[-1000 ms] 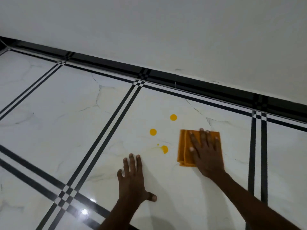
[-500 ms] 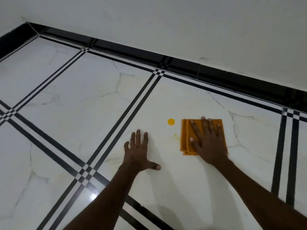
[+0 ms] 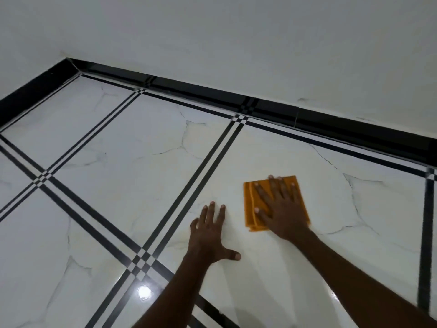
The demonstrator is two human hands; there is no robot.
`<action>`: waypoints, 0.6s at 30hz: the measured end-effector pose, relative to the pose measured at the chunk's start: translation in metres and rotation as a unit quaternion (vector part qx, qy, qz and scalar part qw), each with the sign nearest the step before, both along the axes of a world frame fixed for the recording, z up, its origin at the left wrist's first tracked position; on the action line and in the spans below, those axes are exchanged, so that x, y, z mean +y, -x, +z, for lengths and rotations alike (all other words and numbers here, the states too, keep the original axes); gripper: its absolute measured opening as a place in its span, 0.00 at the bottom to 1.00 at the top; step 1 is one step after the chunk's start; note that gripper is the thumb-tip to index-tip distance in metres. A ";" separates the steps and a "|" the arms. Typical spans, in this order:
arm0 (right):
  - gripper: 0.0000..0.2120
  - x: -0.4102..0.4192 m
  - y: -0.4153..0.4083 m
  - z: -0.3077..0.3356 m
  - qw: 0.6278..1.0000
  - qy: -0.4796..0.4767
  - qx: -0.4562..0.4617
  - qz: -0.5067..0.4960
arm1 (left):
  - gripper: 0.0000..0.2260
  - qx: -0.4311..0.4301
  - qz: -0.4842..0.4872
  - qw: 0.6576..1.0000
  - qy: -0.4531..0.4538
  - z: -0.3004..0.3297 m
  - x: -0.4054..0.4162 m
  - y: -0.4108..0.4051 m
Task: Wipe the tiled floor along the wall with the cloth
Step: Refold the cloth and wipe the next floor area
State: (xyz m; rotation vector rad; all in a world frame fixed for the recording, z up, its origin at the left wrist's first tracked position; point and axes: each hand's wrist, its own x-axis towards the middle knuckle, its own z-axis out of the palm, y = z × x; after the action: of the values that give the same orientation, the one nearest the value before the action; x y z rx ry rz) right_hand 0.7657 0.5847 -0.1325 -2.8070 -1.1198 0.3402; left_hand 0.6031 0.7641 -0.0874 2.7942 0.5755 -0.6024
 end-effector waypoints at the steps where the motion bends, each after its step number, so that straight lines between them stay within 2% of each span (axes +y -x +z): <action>1: 0.36 -0.017 -0.007 0.002 1.000 0.004 0.003 0.001 | 0.63 -0.001 0.001 1.000 -0.002 0.001 0.001 0.000; 4: 0.41 -0.047 -0.068 0.009 0.995 0.058 -0.007 -0.074 | 0.63 -0.011 0.003 1.000 -0.010 -0.001 0.000 0.002; 7: 0.43 -0.013 -0.091 0.013 0.988 0.043 -0.003 -0.146 | 0.62 -0.016 0.033 0.999 -0.019 -0.002 -0.004 0.004; 9: 0.41 0.031 -0.055 0.008 0.995 0.018 -0.003 -0.097 | 0.62 -0.006 0.087 0.996 -0.012 -0.001 -0.009 0.010; 11: 0.39 0.057 0.007 0.001 1.000 0.002 -0.010 0.013 | 0.62 -0.001 0.116 0.993 -0.009 0.002 -0.013 0.017; 14: 0.37 0.029 0.062 0.004 0.993 -0.004 -0.007 0.115 | 0.62 -0.004 0.114 0.993 -0.011 0.002 -0.009 0.022; 16: 0.36 -0.015 0.045 0.001 0.996 -0.014 -0.011 0.086 | 0.63 -0.004 0.113 0.994 0.001 0.000 -0.006 0.021; 18: 0.37 -0.057 0.010 0.001 1.000 0.011 -0.018 0.007 | 0.62 -0.003 0.115 0.993 0.011 -0.003 -0.005 0.022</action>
State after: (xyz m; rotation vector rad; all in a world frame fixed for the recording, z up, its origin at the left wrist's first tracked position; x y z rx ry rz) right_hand 0.7561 0.5281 -0.1318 -2.8368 -1.1499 0.3062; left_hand 0.5812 0.7592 -0.0902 2.6554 0.8687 -0.5462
